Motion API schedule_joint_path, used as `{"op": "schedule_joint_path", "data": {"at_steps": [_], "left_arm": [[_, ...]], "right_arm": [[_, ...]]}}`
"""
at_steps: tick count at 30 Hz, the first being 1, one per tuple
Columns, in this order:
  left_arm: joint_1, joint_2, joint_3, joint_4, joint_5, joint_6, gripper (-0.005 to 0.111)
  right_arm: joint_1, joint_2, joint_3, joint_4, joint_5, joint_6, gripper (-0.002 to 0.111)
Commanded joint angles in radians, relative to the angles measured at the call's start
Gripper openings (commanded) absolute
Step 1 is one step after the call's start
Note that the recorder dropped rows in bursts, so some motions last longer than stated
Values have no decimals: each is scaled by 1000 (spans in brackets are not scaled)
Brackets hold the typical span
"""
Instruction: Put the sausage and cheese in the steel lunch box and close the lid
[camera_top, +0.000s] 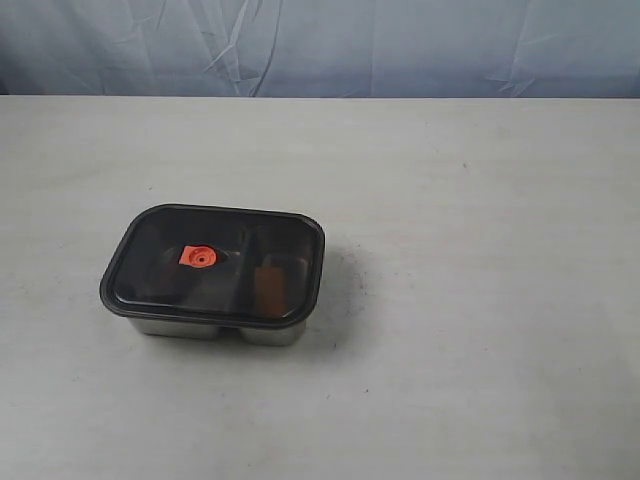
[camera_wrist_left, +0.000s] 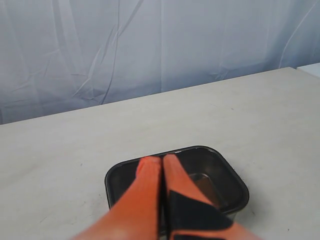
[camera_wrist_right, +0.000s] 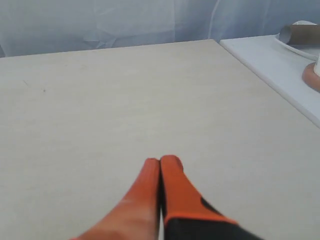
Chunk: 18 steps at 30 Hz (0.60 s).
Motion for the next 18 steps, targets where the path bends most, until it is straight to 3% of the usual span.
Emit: {"op": "schedule_joint_path", "data": {"at_steps": [1, 18], "left_arm": [[-1, -7, 4, 2, -4, -6, 0], [-1, -7, 4, 2, -4, -6, 0]], "right_arm": [[-5, -20, 10, -43, -31, 2, 0], [-5, -28, 10, -56, -34, 96, 0]]}}
